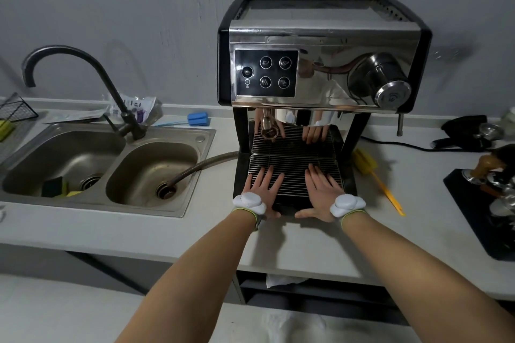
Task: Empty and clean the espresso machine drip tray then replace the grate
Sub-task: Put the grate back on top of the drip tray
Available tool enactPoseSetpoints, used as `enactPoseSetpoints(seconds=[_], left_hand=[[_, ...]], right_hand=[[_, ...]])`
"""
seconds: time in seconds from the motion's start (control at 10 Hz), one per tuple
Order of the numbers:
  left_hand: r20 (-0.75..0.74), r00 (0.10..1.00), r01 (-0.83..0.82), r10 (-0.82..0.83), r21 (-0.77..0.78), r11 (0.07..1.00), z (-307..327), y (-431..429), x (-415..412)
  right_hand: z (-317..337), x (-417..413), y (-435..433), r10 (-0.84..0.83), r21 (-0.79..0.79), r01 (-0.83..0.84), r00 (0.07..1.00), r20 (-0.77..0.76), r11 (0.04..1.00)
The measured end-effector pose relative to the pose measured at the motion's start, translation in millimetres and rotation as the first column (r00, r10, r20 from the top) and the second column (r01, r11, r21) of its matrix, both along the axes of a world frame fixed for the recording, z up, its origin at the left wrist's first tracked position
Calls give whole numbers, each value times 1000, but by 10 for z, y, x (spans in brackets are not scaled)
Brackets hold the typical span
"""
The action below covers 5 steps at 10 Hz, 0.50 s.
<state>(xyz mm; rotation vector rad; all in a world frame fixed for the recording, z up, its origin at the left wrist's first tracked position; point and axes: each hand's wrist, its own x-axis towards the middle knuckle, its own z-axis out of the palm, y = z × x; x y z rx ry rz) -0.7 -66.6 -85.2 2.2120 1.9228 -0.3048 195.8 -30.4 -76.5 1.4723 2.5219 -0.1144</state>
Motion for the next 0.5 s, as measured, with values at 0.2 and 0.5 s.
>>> enactPoseSetpoints(seconds=[0.2,0.5], left_hand=[[43,996,-76,76,-11,997,86,-194,91],[-72,996,-74,54,-316,946,859,-239,224]], right_hand=[[172,-32,-252,-33,-95,36,999,38,995],[1034,18,-515,-51,-342,103,986,158,934]])
